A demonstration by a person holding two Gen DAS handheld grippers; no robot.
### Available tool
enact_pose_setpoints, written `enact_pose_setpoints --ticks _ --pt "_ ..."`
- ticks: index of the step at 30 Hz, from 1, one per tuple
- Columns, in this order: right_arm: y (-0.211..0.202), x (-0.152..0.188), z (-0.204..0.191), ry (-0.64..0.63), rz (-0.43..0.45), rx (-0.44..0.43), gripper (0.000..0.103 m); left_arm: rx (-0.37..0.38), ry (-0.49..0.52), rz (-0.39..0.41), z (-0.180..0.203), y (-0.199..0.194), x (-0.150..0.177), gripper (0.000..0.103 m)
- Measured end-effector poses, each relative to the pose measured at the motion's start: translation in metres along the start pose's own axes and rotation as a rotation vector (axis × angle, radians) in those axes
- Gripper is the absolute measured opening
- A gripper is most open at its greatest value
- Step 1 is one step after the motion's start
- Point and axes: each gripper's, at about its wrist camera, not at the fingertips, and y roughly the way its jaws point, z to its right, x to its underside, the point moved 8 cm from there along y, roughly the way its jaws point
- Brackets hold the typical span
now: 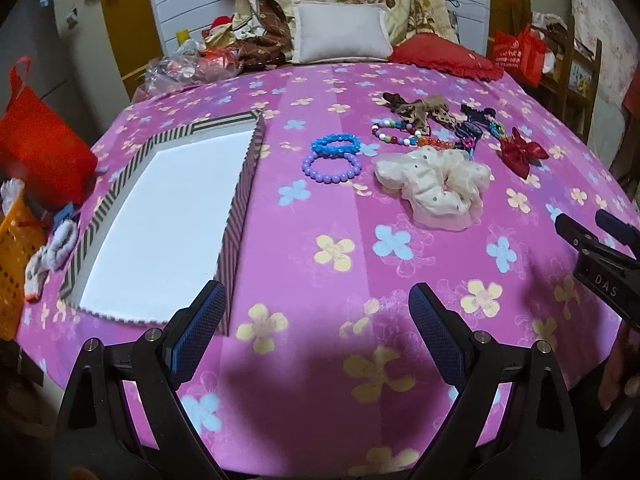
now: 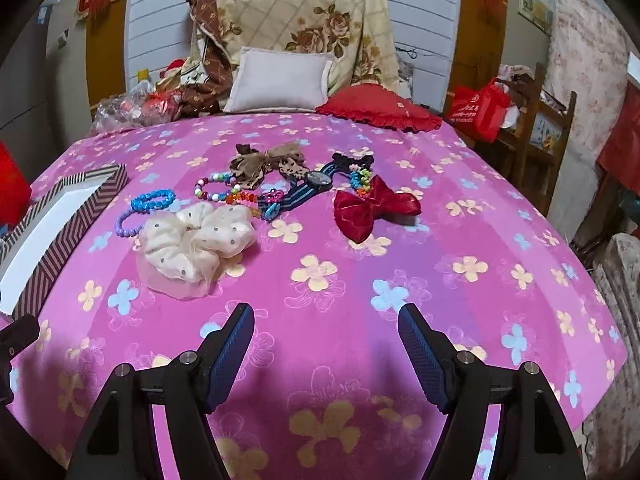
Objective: Organize jewelry
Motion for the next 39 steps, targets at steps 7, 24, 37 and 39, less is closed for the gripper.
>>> enact_pose_setpoints --ticks 7,24,37,39 --pt "0.013 -0.01 0.016 0.055 -0.017 -0.028 0.072 0.002 0.027 0.01 0.003 0.007 -0.03 0.093" --pt "0.025 -0.005 0.045 0.121 -0.004 -0.038 0.072 0.033 0.046 -0.041 0.042 0.022 -0.031 0.093" --pt "0.03 0.003 0.053 0.145 -0.017 -0.019 0.072 -0.006 0.029 -0.086 0.047 0.033 -0.017 0.093" --pt "0.03 0.004 0.055 0.147 -0.015 -0.014 0.072 -0.004 0.035 -0.091 0.049 0.034 -0.016 0.093"
